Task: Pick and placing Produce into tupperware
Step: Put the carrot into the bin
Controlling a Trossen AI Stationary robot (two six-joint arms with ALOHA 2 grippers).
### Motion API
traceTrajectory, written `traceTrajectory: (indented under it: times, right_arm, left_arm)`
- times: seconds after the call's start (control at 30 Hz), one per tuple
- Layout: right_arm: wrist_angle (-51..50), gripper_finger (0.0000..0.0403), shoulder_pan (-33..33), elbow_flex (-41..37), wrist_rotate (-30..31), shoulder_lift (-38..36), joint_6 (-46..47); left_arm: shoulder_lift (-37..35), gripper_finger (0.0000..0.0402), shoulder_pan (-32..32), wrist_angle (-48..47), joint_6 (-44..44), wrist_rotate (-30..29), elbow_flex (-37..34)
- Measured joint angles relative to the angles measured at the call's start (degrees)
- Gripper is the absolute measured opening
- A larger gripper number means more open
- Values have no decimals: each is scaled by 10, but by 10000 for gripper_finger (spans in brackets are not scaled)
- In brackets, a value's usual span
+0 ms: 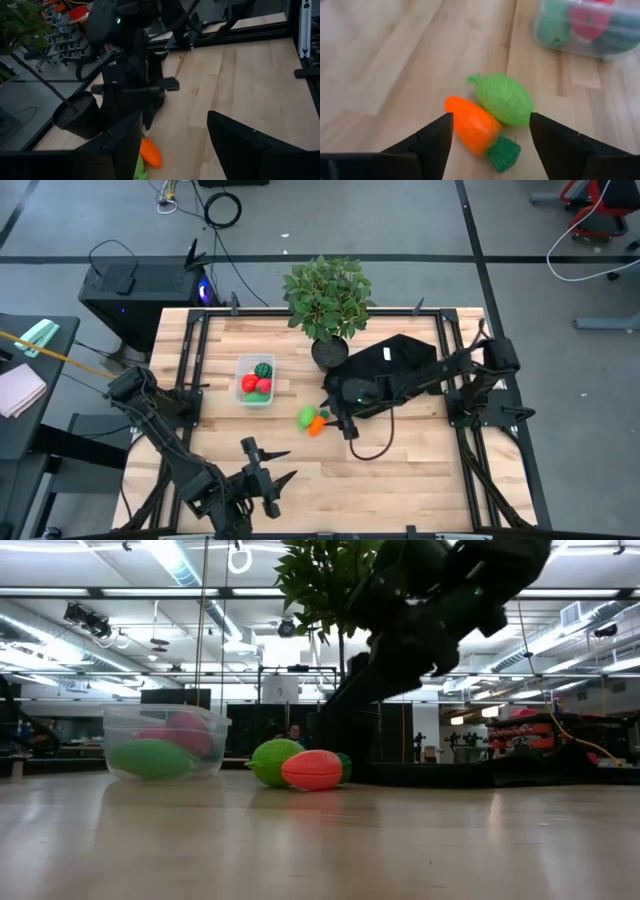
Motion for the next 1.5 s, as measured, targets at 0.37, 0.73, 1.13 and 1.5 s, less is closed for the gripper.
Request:
traceTrajectory:
  times: [0.37,0.73,1.13,1.5]
  right_arm:
    - [-111,272,-26,77,-82,61,-81]
    - [-144,306,-35,111,-77,97,-114]
    - [-152,295,-35,114,-62,119,-112]
    - [-138,216,-33,114,-70,139,-100]
  left_arm:
    - [0,231,-3,-3,0,4,0]
    - [0,231,-3,-4,0,4,0]
    - [0,231,-4,-6,-1,4,0]
    - [-1,231,-6,-16,-15,4,0]
